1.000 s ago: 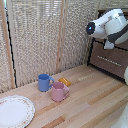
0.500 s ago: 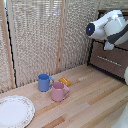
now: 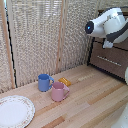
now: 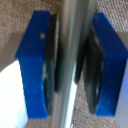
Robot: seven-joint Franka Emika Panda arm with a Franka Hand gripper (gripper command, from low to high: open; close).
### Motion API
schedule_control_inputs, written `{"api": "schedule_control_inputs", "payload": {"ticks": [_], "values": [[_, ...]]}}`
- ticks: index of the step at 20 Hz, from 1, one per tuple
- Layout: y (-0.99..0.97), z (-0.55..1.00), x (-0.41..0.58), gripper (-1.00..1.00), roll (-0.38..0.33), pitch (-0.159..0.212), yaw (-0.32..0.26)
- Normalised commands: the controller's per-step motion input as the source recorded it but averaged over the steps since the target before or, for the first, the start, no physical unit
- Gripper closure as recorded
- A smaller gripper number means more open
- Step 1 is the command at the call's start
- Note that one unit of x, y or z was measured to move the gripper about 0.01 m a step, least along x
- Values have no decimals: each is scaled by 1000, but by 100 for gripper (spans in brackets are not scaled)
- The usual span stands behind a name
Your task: Propose to navigate your clamp on the clench of the first drawer. Use gentle force to register to the cabinet. Send posterior your swing mandate till over it lurks, a cup of pink essence. Fortify your grip after aiming concentric with the pink cup’s periphery. Manoeuvre the pink towards the cabinet's top. Drop your compression till the cup is resting inside.
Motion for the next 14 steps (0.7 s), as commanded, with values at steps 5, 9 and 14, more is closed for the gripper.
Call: {"api": "schedule_control_inputs", "payload": {"ticks": [5, 9, 14], "values": [[619, 0, 35, 100, 118, -308, -55], [766, 53, 26, 100, 170, -125, -77], [807, 83, 147, 100, 148, 99, -18]]}}
